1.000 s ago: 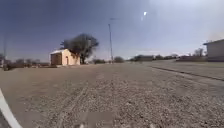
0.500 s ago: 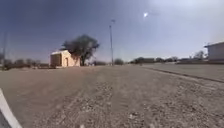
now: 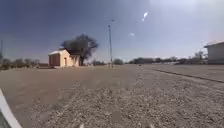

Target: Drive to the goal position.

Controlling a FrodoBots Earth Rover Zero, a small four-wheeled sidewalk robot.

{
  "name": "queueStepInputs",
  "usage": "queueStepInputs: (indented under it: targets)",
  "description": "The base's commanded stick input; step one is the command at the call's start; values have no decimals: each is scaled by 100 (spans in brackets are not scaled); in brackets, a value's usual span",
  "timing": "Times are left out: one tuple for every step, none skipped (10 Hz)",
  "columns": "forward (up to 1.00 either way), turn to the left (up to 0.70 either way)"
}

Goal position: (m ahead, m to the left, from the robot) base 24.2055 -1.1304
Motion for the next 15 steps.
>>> queueStepInputs:
  targets:
    - [70,0]
    - [70,0]
    - [70,0]
    - [70,0]
    - [70,0]
    - [70,0]
    - [70,0]
    - [70,0]
    - [70,0]
    - [70,0]
    - [70,0]
    - [70,0]
    - [70,0]
    - [70,0]
    - [70,0]
